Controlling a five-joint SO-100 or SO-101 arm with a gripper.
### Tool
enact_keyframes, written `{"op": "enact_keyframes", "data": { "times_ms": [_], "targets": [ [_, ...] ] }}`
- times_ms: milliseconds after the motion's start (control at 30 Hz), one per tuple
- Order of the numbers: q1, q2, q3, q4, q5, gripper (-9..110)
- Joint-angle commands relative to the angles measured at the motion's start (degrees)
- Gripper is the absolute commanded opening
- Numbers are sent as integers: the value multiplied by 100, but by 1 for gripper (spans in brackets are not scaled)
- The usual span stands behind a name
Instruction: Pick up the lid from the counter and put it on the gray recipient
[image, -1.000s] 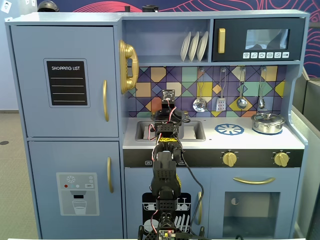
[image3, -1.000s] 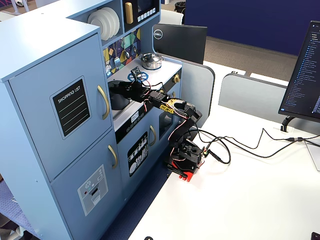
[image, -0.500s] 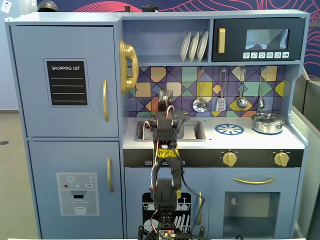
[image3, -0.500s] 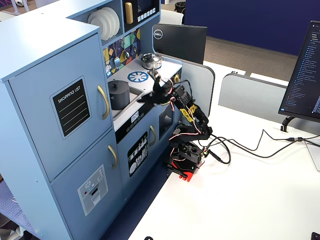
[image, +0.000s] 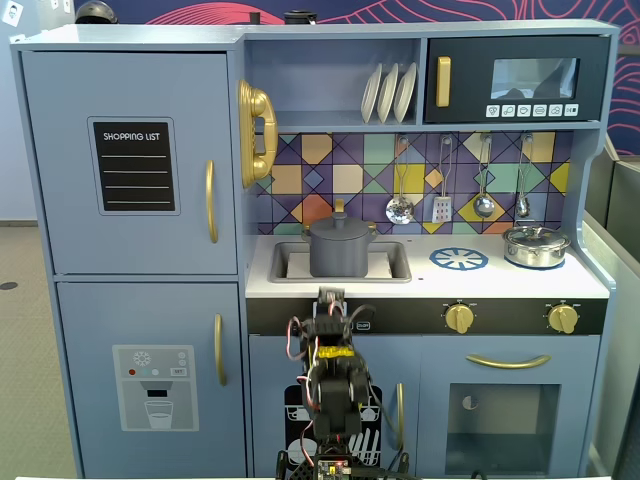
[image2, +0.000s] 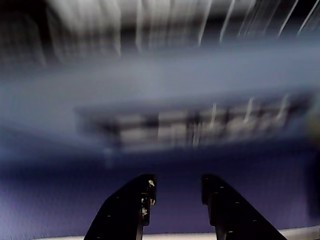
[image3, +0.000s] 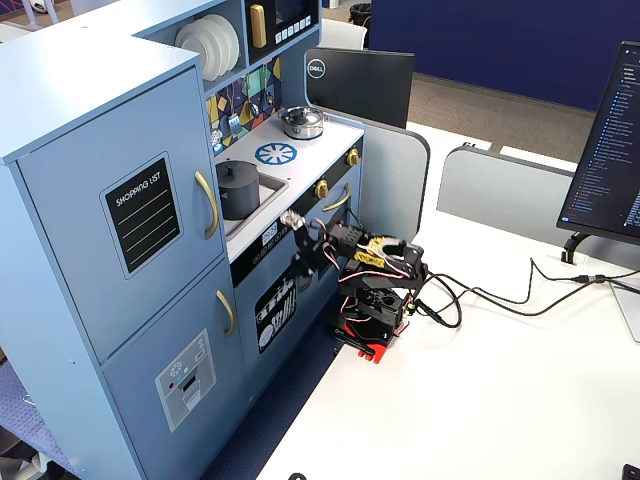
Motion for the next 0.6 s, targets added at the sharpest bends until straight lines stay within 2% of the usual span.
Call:
{"op": "enact_keyframes", "data": {
  "times_ms": [0,100,333,567],
  "targets": [
    [220,923,396,923,62,0],
    [448,1450,694,1828,-97,0],
    [624,1450,703,3340,-369,4],
    [712,1450,703,3568,-308,5]
  ]
}}
